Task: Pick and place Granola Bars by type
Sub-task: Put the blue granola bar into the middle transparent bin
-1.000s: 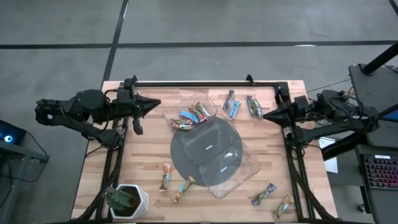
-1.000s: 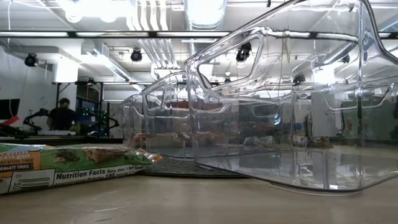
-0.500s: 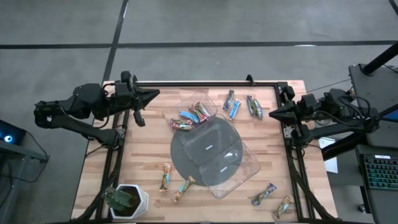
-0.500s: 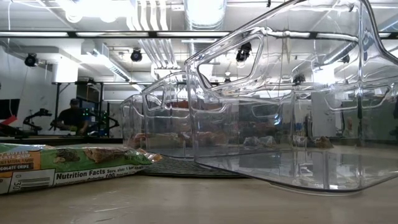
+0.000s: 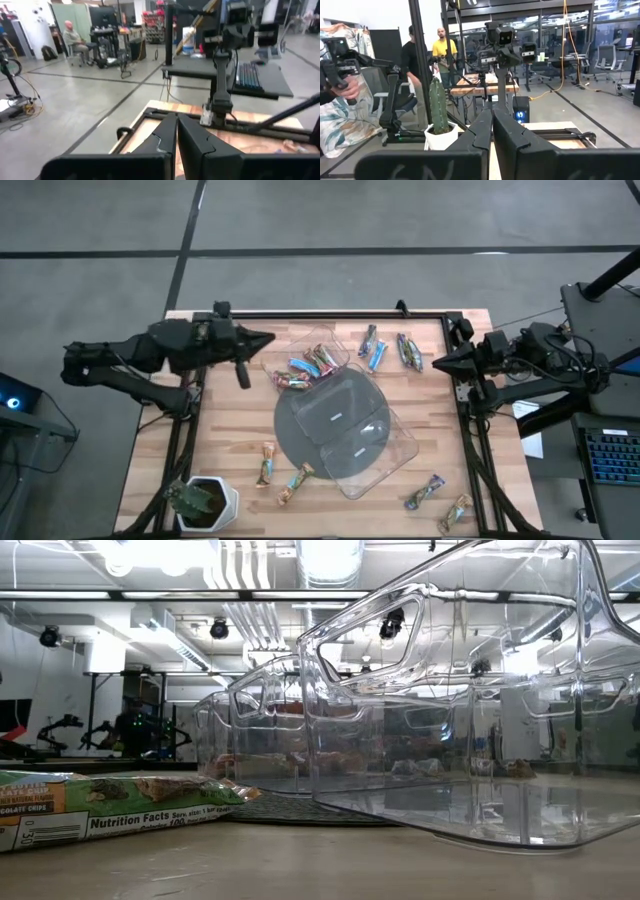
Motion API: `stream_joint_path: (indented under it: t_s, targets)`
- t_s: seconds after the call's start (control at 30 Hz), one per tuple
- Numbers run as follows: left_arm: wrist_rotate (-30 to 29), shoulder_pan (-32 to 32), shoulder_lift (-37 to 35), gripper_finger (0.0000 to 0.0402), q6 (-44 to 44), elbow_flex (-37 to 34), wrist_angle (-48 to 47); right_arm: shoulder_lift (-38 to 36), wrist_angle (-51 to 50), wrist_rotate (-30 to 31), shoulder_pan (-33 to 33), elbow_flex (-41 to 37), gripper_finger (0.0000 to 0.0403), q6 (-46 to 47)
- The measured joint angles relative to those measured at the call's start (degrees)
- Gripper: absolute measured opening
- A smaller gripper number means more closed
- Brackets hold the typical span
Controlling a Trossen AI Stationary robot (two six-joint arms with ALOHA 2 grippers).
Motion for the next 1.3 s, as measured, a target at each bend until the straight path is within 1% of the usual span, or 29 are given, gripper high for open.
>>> stream_joint_path:
  t_s: [0.2,0.3,0.43,0.57,0.7,0.8,0.93,1.0,1.07,1.17,1.2,1.3]
  targets:
    - [0.05,1.24,4.71,0.0,-1.76,0.0,0.47,0.02,0.0,0.0,0.0,0.0,0.0009,0.02]
    - [1.57,2.01,6.9,0.0,-2.21,0.29,0.41,0.02,-0.01,-0.02,0.0,0.0,0.0009,0.24]
    - [4.43,4.11,10.01,0.0,-4.36,3.92,-0.14,0.02,0.0,-0.02,0.0,0.0,0.0008,0.28]
    - [7.41,7.35,14.95,0.0,-4.32,12.09,-4.12,0.02,-0.02,-0.02,0.0,0.0,0.0008,0.25]
    - [9.59,11.34,21.6,0.0,-2.16,23.33,-12.18,0.04,-0.11,-0.02,0.0,0.0,0.0008,0.1]
    - [11.56,14.4,26.76,0.0,-3.5,31.8,-18.01,0.02,-0.13,-0.02,0.0,0.0,0.0008,0.04]
    - [12.24,17.33,32.72,0.0,-3.43,40.83,-23.47,0.03,-0.15,-0.02,-0.02,0.0,0.0008,0.03]
    - [14.52,18.64,35.33,0.0001,-2.91,44.54,-26.11,0.02,-0.15,-0.02,0.0,0.0,0.0008,0.04]
    - [18.17,19.77,37.67,0.0005,-2.78,47.98,-28.32,0.02,-0.17,-0.03,0.0,0.01,0.0008,0.0]
    - [24.4,20.78,41.2,0.0029,-2.55,52.64,-31.02,-0.02,-0.22,-0.02,0.0,0.02,0.0008,-0.05]
    - [25.47,20.87,42.32,0.0041,-2.46,53.92,-31.94,-0.02,-0.24,-0.04,0.0,0.02,0.0008,-0.22]
    - [25.79,20.87,45.61,0.0082,-1.94,57.37,-33.27,-0.07,-0.24,-0.04,0.0,0.02,0.0008,-0.22]
